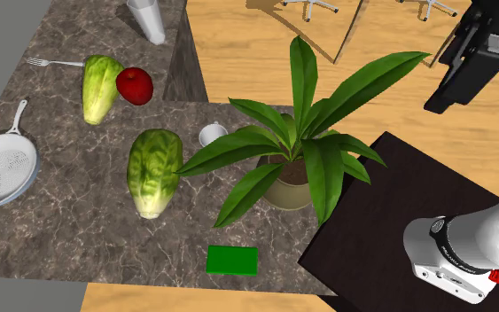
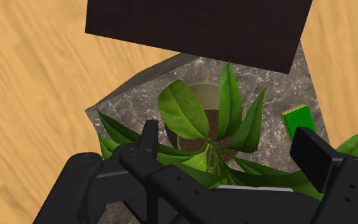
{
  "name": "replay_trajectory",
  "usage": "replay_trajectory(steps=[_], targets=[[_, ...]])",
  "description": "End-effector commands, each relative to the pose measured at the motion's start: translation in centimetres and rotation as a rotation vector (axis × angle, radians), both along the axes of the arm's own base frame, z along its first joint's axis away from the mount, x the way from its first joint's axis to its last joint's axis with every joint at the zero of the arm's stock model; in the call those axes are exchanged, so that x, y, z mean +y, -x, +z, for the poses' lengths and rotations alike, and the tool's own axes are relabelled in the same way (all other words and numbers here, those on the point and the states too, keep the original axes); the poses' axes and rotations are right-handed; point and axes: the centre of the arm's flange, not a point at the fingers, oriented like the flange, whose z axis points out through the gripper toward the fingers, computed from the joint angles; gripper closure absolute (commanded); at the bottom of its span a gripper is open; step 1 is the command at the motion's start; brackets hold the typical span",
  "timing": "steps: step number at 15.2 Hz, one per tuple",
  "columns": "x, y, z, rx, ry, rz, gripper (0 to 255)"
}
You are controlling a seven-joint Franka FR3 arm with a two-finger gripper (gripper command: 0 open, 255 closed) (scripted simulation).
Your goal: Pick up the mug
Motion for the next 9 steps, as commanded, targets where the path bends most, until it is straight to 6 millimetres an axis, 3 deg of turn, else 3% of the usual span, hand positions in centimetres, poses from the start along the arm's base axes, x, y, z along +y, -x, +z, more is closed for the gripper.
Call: replay_trajectory(steps=[1, 9], targets=[[0.0, 0.0, 0.0, 0.0, 0.0, 0.0, 0], [3.9, -6.3, -7.4, -0.019, 0.017, -0.018, 0]])
